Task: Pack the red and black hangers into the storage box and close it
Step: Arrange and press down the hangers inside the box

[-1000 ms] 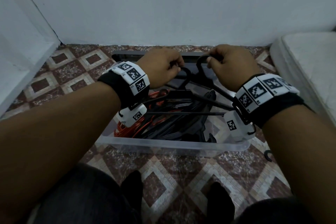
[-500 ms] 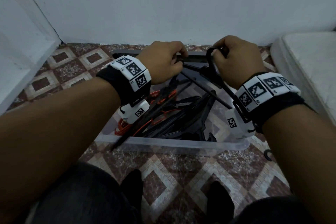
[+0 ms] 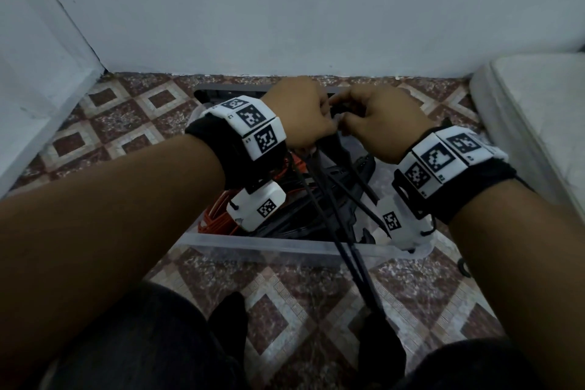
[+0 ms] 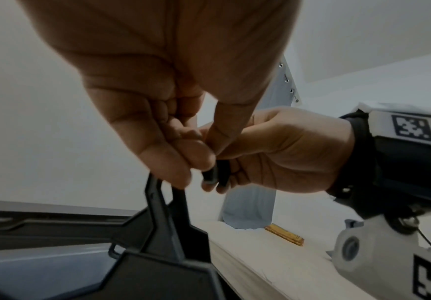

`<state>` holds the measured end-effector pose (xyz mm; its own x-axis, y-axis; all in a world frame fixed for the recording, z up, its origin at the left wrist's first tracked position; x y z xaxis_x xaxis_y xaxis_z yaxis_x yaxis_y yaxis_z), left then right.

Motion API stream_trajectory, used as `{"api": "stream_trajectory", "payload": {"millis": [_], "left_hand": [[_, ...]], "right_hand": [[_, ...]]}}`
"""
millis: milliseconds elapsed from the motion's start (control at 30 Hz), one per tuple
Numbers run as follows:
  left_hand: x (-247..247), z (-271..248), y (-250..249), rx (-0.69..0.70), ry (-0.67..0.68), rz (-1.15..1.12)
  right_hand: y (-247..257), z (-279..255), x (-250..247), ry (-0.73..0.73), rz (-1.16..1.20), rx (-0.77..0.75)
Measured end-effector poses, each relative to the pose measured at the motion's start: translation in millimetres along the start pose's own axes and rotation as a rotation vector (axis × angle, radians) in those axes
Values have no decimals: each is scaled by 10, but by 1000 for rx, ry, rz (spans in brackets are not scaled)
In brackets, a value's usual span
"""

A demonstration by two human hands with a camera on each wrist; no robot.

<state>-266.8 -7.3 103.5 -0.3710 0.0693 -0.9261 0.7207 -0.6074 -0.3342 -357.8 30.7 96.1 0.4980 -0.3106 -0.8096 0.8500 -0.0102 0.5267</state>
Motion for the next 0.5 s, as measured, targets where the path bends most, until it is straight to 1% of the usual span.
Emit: {"api": "stream_trajectory", "payload": {"millis": [67, 133, 200, 300, 400, 500], "left_hand": [[135, -64, 29, -64, 131, -29], [200, -105, 107, -149, 192, -77], [233, -128, 211, -267, 210, -189], [281, -173, 298, -387, 222, -317], [324, -214, 344, -464, 227, -387], [346, -238, 373, -491, 245, -426]], "right_hand": [[-37, 19, -96, -81, 12, 29], [-86, 42, -228, -187, 15, 61], [-122, 45, -323, -264, -7, 70], [-137, 35, -341, -301, -46, 67], [-81, 27, -340, -314, -46, 41], [-49, 31, -381, -343, -6, 27]]}}
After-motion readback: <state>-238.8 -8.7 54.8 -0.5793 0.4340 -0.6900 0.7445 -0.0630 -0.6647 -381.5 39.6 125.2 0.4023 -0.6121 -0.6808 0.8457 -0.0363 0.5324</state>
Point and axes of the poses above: each hand's wrist, its own z-axis towards the middle knuckle, its own x-axis out of the palm, y = z × x, the point moved 10 cm from there along z, towards the middle knuckle, and after that the axes turned 11 degrees about -y, right-handed, at the moved point
